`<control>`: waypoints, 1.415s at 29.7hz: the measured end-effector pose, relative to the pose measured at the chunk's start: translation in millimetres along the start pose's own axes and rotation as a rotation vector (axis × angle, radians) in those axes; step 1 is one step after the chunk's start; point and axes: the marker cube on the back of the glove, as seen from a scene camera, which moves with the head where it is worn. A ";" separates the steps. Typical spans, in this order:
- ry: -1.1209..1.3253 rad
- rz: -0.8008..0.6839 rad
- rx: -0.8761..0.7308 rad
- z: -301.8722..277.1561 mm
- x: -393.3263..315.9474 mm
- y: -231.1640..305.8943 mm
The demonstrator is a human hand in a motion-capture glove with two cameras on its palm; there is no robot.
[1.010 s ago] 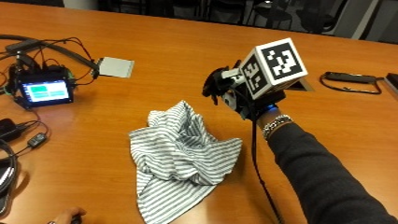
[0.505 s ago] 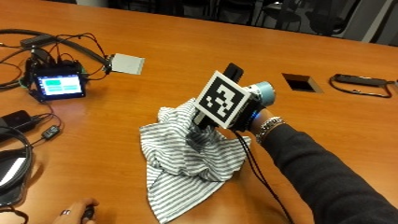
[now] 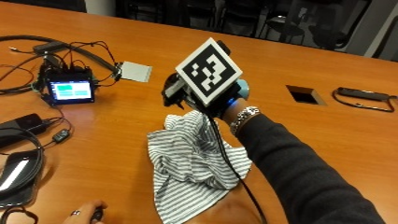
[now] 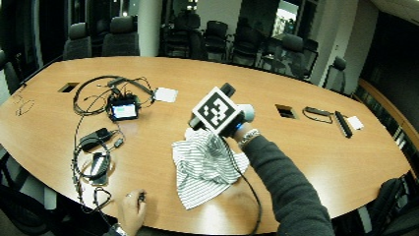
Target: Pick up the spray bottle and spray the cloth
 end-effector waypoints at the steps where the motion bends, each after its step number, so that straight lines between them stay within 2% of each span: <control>1: -0.041 0.030 0.016 -4.3 -3.3 -6.0; 11: -0.570 0.302 0.108 -37.0 -54.8 -43.2; 19: -1.190 0.665 0.089 -20.4 -102.3 -41.8; 22: -1.332 0.732 0.091 -10.8 -120.0 -34.9; 36: -1.316 0.703 0.071 7.6 -140.1 -14.4; 42: -1.301 0.717 0.159 2.3 -136.9 1.8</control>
